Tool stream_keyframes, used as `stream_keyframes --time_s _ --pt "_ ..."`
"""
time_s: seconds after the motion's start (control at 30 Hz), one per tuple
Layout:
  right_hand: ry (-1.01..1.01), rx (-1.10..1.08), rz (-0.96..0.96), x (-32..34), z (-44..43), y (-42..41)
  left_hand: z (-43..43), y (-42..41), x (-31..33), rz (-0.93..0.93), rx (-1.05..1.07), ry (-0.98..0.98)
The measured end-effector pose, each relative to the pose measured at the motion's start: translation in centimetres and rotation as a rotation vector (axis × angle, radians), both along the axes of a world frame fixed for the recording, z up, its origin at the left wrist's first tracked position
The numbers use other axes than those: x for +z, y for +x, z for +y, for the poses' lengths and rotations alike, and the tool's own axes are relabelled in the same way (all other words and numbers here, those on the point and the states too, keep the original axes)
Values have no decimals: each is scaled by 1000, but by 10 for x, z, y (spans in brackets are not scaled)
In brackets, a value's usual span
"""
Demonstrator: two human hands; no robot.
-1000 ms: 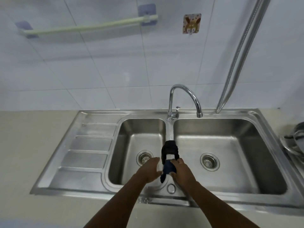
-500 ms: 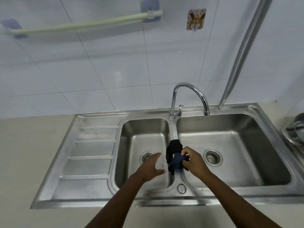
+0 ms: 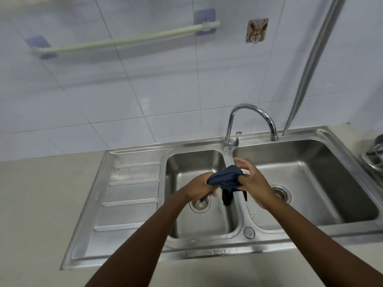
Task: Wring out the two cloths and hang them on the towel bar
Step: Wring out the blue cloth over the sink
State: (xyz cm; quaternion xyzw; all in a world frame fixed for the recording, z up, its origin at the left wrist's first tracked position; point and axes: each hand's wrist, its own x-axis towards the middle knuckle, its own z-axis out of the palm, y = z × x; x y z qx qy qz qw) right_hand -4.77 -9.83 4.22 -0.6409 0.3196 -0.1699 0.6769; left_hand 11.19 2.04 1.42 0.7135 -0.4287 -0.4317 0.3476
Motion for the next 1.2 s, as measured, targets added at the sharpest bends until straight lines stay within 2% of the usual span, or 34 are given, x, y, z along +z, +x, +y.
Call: stream_keyframes --time_s 0.17,0.23,0.33,0.43,0.6,0.7,0.87,1.0,1.1,1.13,1.2 --pt "-596 276 235 -26 18 5 5 5 18 230 -46 153" --pt "-840 269 276 -37 22 9 6 8 25 378 -58 199" --pt "-1014 180 222 -38 19 17 7 13 37 491 -118 291" --pt "-1060 236 226 -30 13 26 8 16 49 345 -149 297" --pt "-1024 382 314 -13 4 35 8 28 45 -353 -211 245" --pt "-995 460 454 -8 3 45 11 25 43 -627 -243 212" --pt "-895 492 626 2 2 58 17 21 32 -987 -157 118" --pt "-794 472 677 8 9 68 21 20 26 -1074 -116 1" --pt "-760 500 621 7 9 65 19 23 28 -1013 -117 63" --pt "-798 495 581 7 9 61 17 25 29 -910 -129 109" --pt "-1017 429 510 5 9 53 14 28 36 -523 -117 188"
